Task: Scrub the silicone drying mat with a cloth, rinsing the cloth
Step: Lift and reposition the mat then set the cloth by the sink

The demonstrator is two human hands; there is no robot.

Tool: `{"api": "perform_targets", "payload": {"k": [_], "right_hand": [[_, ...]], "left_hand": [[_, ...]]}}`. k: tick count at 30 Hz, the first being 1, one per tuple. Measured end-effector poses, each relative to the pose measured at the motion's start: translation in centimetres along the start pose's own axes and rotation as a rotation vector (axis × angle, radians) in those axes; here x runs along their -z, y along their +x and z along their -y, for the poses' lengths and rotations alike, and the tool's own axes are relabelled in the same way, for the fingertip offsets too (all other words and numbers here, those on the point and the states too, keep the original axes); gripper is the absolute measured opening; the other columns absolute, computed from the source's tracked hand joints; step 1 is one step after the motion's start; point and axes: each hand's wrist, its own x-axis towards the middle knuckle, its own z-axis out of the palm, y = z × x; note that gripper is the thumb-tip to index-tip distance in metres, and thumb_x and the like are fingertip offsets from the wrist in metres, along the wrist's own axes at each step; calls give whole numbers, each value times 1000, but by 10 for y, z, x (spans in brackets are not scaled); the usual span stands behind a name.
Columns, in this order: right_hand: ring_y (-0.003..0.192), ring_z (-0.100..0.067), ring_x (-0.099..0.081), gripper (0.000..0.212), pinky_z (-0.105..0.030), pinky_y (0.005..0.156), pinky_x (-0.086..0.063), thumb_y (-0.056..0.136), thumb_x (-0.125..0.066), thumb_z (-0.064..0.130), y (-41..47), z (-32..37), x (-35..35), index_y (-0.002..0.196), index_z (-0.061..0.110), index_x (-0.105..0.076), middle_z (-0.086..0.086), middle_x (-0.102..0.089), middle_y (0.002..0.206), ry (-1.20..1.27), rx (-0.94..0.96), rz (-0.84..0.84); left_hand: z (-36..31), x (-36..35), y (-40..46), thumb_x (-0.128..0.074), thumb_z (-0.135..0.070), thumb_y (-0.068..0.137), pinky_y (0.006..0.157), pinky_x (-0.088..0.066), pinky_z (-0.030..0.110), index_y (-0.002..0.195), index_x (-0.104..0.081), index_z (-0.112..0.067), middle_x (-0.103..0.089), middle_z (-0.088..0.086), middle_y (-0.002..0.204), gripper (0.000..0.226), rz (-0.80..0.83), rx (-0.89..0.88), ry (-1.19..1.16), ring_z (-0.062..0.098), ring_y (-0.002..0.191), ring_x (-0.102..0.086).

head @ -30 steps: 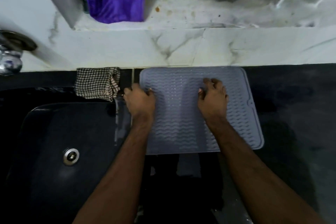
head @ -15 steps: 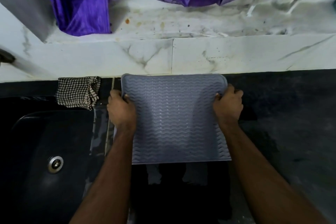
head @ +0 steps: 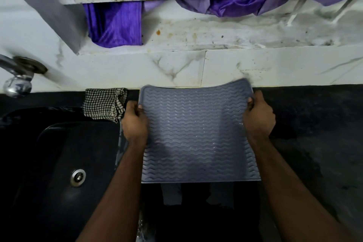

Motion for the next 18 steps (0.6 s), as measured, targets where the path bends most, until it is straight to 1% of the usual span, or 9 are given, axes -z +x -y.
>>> {"api": "perform_targets", "payload": {"k": [2,4,8,13,15,18], "right_hand": [[74,-38,-62,13,-37,63,-41,100,-42,35,0,2,-2,95,23,-41,-12,-61,81,9,-15,-22],[77,-40,-64,9,-38,63,-40,101,-44,31,1,2,-4,99,21,-44,-15,-63,84,2,-36,-34],[79,-40,-64,13,-46,65,-53,101,-42,33,1,3,-7,102,20,-45,-17,-65,89,9,-50,12],[81,-37,-65,21,-52,71,-56,102,-40,38,1,6,-7,106,20,-49,-16,-66,94,28,-91,36],[81,-35,-64,20,-50,71,-56,102,-41,36,2,6,-7,106,18,-49,-15,-66,94,32,-111,39],[75,-28,-58,19,-41,66,-50,103,-41,34,3,4,-8,102,17,-48,-11,-63,90,23,-120,39]], "left_hand": [[2,2,2,-47,-31,104,74,-47,38,103,-54,-17,-61,3,87,16,19,1,-22,31,86,-61],[0,2,6,-47,-32,104,77,-49,42,105,-55,-14,-64,9,91,19,30,19,-15,34,88,-62],[-3,3,18,-48,-33,104,80,-49,43,112,-58,-14,-68,17,103,23,40,87,27,38,97,-63],[-8,5,20,-51,-30,102,77,-49,41,106,-58,-12,-68,18,100,19,75,70,130,40,93,-64],[-11,6,21,-52,-29,100,76,-51,44,102,-59,-12,-67,18,99,18,81,55,248,40,93,-64],[-13,8,20,-54,-29,98,77,-52,46,101,-63,-12,-65,15,103,19,68,18,381,39,96,-64]]}}
